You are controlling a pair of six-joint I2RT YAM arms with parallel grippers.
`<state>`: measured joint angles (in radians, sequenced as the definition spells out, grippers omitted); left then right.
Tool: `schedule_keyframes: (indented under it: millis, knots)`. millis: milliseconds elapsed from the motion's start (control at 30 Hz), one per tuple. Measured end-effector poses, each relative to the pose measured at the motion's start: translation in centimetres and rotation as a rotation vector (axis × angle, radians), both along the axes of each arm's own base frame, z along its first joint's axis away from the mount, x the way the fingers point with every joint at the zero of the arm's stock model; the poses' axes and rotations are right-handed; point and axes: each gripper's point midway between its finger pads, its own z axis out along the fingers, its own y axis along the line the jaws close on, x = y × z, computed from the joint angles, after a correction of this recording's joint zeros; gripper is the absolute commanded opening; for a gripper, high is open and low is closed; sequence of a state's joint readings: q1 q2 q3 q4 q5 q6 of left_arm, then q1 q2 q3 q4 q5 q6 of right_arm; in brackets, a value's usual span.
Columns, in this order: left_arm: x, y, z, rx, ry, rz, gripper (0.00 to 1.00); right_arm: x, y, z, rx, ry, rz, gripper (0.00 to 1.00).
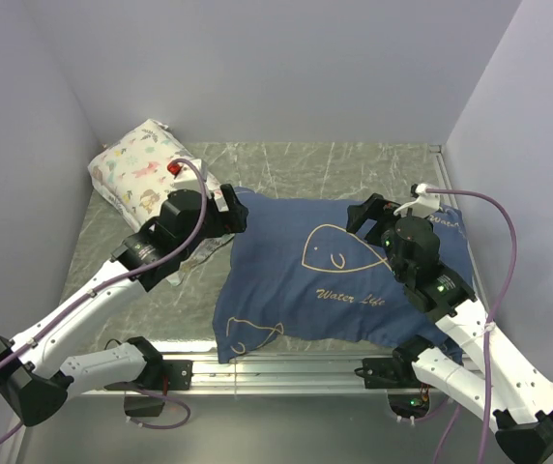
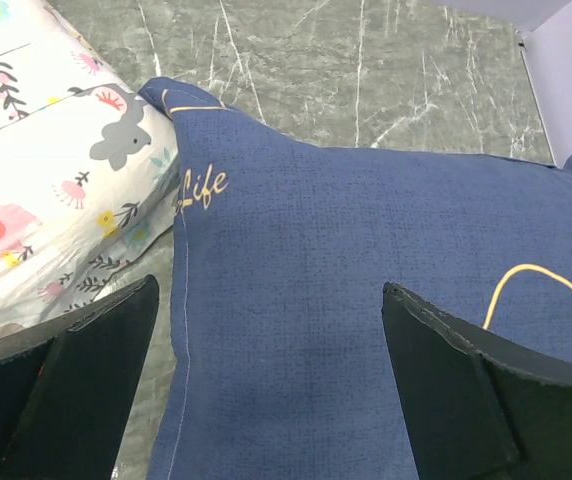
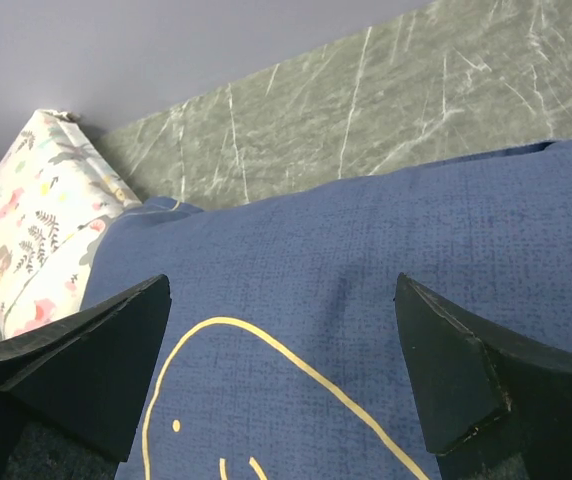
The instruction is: Remove the pillowcase from the pillow
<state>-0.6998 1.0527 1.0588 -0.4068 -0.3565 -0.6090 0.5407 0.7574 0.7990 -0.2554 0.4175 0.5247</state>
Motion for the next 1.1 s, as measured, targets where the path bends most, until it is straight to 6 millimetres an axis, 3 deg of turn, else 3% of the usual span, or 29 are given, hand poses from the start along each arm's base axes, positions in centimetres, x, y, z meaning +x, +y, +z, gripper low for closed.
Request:
schedule_keyframes:
  millis: [333, 700, 900, 1000, 1033, 1100]
  knots:
    - [-0.3, -0.8, -0.9, 0.015, 0.012, -0.054, 0.99, -0.6, 0.2, -0.6, -0.071, 0.015, 0.057, 1.00]
    - [-4.8, -5.8, -7.0, 0.026, 0.140, -0.336, 0.99, -1.4, -0.4, -1.3, -0.139, 0.040, 0.077, 1.00]
    - [-5.5, -7.2, -10.2, 0.044, 0.202, -0.382, 0.98, -1.7, -0.2, -2.3, -0.156, 0.077, 0.094, 1.00]
    - [-5.1, -8.1, -11.7, 0.048, 0.237, -0.383, 0.55, -1.8, 0.0, -2.4, -0.154, 0.085, 0.112, 1.00]
    - [-4.7, -8.5, -12.1, 0.055, 0.251, -0.381, 0.28, -1.8, 0.2, -2.5, -0.154, 0.087, 0.118, 0.99]
    - [-3.9, -9.6, -12.3, 0.071, 0.263, -0.381, 0.04, -1.8, 0.5, -2.8, -0.154, 0.097, 0.133, 0.98]
